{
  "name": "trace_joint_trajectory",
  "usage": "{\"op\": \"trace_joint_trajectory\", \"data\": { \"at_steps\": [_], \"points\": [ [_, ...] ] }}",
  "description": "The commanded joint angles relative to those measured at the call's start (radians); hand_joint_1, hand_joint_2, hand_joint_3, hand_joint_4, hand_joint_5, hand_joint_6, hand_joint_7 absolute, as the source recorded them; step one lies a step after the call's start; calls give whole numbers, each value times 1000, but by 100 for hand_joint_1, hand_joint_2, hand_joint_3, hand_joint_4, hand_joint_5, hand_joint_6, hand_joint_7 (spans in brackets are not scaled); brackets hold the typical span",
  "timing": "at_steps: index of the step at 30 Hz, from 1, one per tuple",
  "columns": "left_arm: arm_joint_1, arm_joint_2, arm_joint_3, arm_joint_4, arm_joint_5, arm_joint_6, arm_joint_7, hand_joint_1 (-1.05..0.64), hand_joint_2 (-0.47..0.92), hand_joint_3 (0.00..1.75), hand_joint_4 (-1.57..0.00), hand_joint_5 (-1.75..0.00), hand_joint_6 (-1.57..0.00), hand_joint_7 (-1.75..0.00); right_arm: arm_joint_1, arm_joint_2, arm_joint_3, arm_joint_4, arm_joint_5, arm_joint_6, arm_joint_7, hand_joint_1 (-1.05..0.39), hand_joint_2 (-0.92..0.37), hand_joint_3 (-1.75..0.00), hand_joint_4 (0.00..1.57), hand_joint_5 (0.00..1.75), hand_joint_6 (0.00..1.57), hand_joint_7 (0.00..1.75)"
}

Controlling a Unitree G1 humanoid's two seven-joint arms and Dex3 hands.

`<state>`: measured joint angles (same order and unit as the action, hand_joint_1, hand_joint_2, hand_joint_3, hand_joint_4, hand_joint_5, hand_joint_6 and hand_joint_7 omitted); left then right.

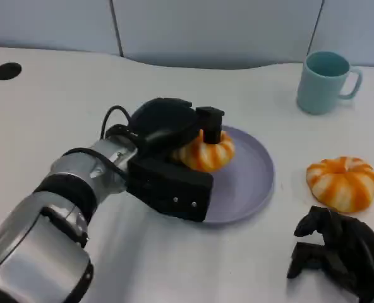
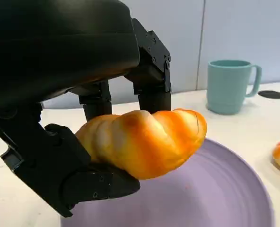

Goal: Grasp the bread from the table and place it into the plate.

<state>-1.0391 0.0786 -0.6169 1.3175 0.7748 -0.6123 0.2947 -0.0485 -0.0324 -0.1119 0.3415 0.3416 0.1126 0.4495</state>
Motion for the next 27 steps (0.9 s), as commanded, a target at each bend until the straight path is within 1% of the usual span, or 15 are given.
{"op": "trace_joint_trajectory", "data": {
  "at_steps": [1, 4, 5, 6, 7, 8, 9, 10, 11, 12, 15, 19, 20, 23, 27],
  "points": [
    [-20, -8, 8, 12, -13, 25, -50, -31, 61, 106, -92, -175, -72, -175, 25, -8, -1, -10, -1, 12, -4, -43, -92, -40, 123, 106, 113, 100],
    [-17, -14, 9, 14, -16, 40, -70, -30, 60, 112, -90, -175, -73, -175, 29, -8, 0, -10, 4, 5, 6, -43, -92, -40, 123, 106, 113, 101],
    [-16, -15, 16, 15, -25, 44, -93, -29, 59, 114, -83, -173, -74, -162, 30, -9, 1, -8, 3, -2, 12, -43, -92, -41, 123, 106, 113, 101],
    [-14, -15, 26, 15, -38, 43, -114, -29, 62, 99, -76, -155, -76, -126, 32, -9, 2, -10, 1, -3, 11, -43, -92, -41, 122, 106, 113, 101],
    [-12, -15, 33, 14, -47, 42, -129, -29, 67, 84, -74, -145, -79, -104, 33, -9, 3, -12, 0, -4, 10, -43, -92, -41, 122, 106, 113, 101],
    [-9, -15, 43, 14, -58, 41, -152, -30, 70, 76, -73, -140, -81, -93, 33, -8, 3, -11, -3, -10, 9, -44, -92, -41, 122, 106, 113, 101],
    [-7, -14, 50, 13, -64, 39, -167, -32, 78, 55, -63, -134, -72, -61, 34, -8, 4, -10, -5, -15, 8, -43, -92, -42, 123, 107, 114, 101],
    [-6, -14, 52, 12, -67, 45, -181, -33, 85, 40, -56, -127, -70, -41, 35, -9, 4, -10, -4, -18, 11, -43, -92, -42, 123, 107, 114, 101],
    [-5, -13, 48, 12, -65, 49, -190, -34, 88, 28, -48, -112, -66, -26, 36, -9, 5, -12, -3, -16, 11, -43, -92, -43, 123, 107, 113, 101],
    [-5, -12, 45, 10, -63, 53, -195, -37, 91, 20, -40, -90, -60, -14, 37, -9, 5, -14, -1, -12, 11, -43, -92, -43, 122, 108, 113, 101],
    [-14, -11, 23, 6, -41, 68, -203, -49, 92, 15, -19, -60, -43, -2, 40, -8, 7, -17, -3, -12, 9, -43, -92, -44, 122, 108, 113, 101],
    [-24, -13, 14, 5, -40, 79, -237, -68, 92, 26, -2, -47, -26, 0, 41, -8, 7, -23, 2, 3, 5, -42, -92, -44, 122, 108, 114, 102],
    [-23, -14, 14, 4, -40, 78, -237, -70, 92, 27, -1, -46, -25, 0, 41, -7, 6, -23, 3, 2, 6, -42, -92, -44, 122, 109, 114, 102],
    [-25, -15, 10, 3, -40, 79, -242, -78, 92, 29, 0, -31, -18, -1, 40, -6, 6, -22, 3, 0, 4, -42, -92, -44, 122, 109, 113, 102],
    [-29, -9, -2, 2, -29, 87, -238, -83, 92, 32, 0, -18, -13, 0, 36, -5, 4, -8, 4, -12, 12, -43, -92, -42, 122, 108, 113, 102]
  ]
}}
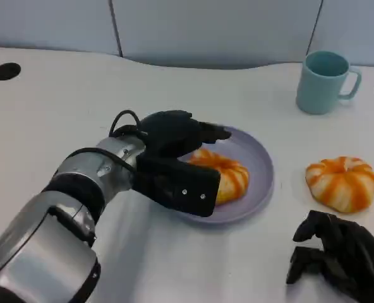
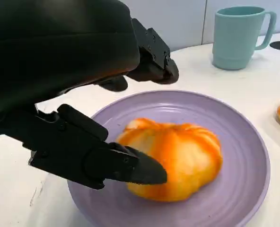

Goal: Grasp the bread from the table and place it into the plate.

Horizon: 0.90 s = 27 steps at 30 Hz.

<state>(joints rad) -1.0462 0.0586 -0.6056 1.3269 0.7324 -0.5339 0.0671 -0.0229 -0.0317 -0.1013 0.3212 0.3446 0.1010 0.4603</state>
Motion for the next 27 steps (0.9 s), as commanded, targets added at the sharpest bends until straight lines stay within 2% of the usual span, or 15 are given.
{"op": "trace_joint_trajectory", "data": {
  "at_steps": [1, 4, 9, 12, 14, 17, 20, 27],
  "points": [
    [-21, 14, -13, -8, 11, 8, -13, -83, 92, 33, 0, -16, -13, 0, 9, -6, -7, 13, 1, 0, 1, -43, -92, -42, 122, 108, 114, 101],
    [-18, 22, -4, -11, -1, 6, -23, -84, 92, 32, 0, -11, -11, 0, 6, -8, -9, 14, 5, 9, 3, -43, -92, -42, 123, 107, 114, 101],
    [12, 26, 83, -15, -95, -25, -65, -81, 92, 28, -3, -14, -13, -1, 6, -7, -13, 10, 10, 20, -4, -43, -92, -39, 123, 106, 114, 99],
    [15, 26, 91, -18, -105, -26, -77, -81, 92, 27, -3, -15, -13, -1, 6, -7, -13, 10, 10, 21, -5, -43, -92, -39, 124, 106, 114, 99],
    [74, 35, 201, -28, -236, -81, -176, -79, 92, 28, -1, -15, -12, -1, 4, -8, -12, 10, 10, 23, -4, -43, -92, -39, 124, 106, 114, 100],
    [131, 42, 297, -46, -355, -133, -273, -78, 92, 28, 0, -15, -10, 0, -1, -9, -11, 18, 9, 16, 2, -43, -92, -40, 124, 106, 114, 101],
    [211, 44, 395, -77, -481, -189, -369, -74, 92, 28, -6, -20, -13, -1, -5, -11, -11, 25, 6, 9, 6, -43, -92, -40, 123, 106, 113, 101],
    [354, -8, 569, -158, -734, -209, -580, -74, 92, 24, -11, -25, -20, -4, -4, -12, -10, 29, 0, -2, 9, -44, -92, -41, 124, 106, 113, 101]
  ]
}}
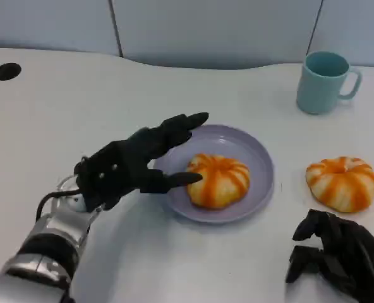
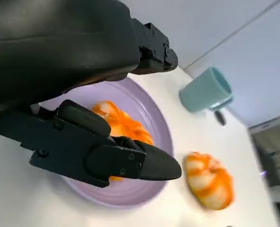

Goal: Grasp the bread from the table and place it into the plate.

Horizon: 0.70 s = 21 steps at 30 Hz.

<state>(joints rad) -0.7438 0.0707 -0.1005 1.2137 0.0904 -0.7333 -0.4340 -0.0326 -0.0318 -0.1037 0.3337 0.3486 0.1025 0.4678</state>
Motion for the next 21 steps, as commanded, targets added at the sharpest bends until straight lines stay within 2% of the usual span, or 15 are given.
{"op": "trace_joint_trajectory", "data": {
  "at_steps": [1, 7, 8, 9, 11, 12, 15, 21],
  "points": [
    [65, -27, 79, -56, -114, -12, -93, -75, 92, 25, -14, -27, -22, -5, 6, -12, -8, 17, -3, -4, 2, -44, -92, -41, 124, 106, 113, 101],
    [185, -106, 207, -194, -335, 66, -201, -75, 92, 27, -37, -38, -38, -9, 7, -5, -7, 8, -2, 8, -11, -43, -92, -40, 125, 105, 114, 100],
    [213, -123, 227, -236, -378, 101, -213, -71, 92, 24, -48, -45, -46, -12, 7, -4, -5, 8, -5, 6, -12, -44, -92, -39, 125, 105, 114, 100],
    [234, -134, 240, -271, -407, 129, -221, -69, 92, 22, -53, -50, -51, -13, 7, -4, -4, 8, -6, 5, -13, -44, -92, -39, 125, 105, 114, 100],
    [280, -153, 258, -349, -464, 209, -235, -67, 92, 20, -56, -55, -55, -12, 7, -3, -2, 8, -8, 0, -11, -44, -92, -39, 125, 105, 114, 100],
    [310, -161, 264, -400, -496, 264, -241, -63, 92, 17, -59, -68, -63, -13, 6, -3, -2, 9, -8, -2, -9, -43, -92, -41, 125, 105, 113, 100],
    [395, -177, 266, -546, -550, 400, -223, -61, 92, 12, -62, -81, -72, -16, 7, -3, -1, 8, -10, -5, -10, -43, -92, -42, 125, 105, 113, 101],
    [563, -202, 265, -767, -596, 547, -178, -56, 92, 16, -63, -97, -79, -21, 10, 0, 3, 8, -8, -17, 1, -43, -92, -42, 125, 105, 114, 100]
  ]
}}
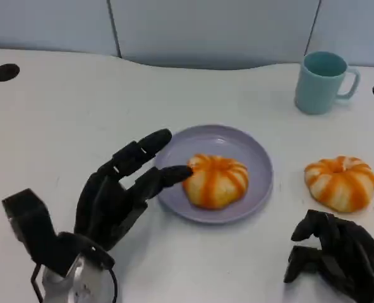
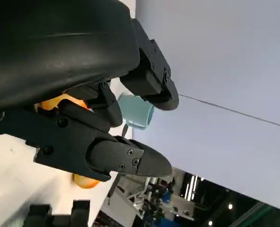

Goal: Grasp the bread from the table and place it into the plate.

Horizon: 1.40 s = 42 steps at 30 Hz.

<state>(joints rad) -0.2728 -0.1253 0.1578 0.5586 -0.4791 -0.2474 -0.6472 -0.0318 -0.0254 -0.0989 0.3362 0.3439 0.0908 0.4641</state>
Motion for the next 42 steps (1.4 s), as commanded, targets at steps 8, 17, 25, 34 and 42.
{"op": "trace_joint_trajectory", "data": {
  "at_steps": [8, 17, 25, 34, 42],
  "points": [
    [244, -13, 4, -303, -12, 196, 194, -45, 88, 27, -72, -133, -77, -77, 8, -4, -1, 22, -3, -33, 18, -41, -92, -45, 126, 102, 115, 96],
    [296, -23, 44, -307, -17, 203, 261, -42, 62, 78, -67, -155, -68, -113, 7, -2, -6, 17, 0, -26, 10, -43, -92, -42, 128, 101, 117, 95],
    [299, -38, 62, -291, -5, 165, 285, -41, 58, 89, -68, -154, -67, -119, 9, -14, -11, 23, -7, -43, 9, -43, -92, -44, 128, 102, 117, 97],
    [272, -46, 73, -264, -6, 153, 290, -42, 59, 82, -67, -155, -66, -134, 8, -29, -36, 24, 9, -20, 6, -44, -92, -40, 127, 104, 113, 102],
    [258, -45, 81, -251, -26, 163, 278, -41, 59, 75, -67, -157, -65, -136, -3, -29, -41, 45, 0, -31, 10, -44, -92, -39, 125, 107, 111, 106]
  ]
}}
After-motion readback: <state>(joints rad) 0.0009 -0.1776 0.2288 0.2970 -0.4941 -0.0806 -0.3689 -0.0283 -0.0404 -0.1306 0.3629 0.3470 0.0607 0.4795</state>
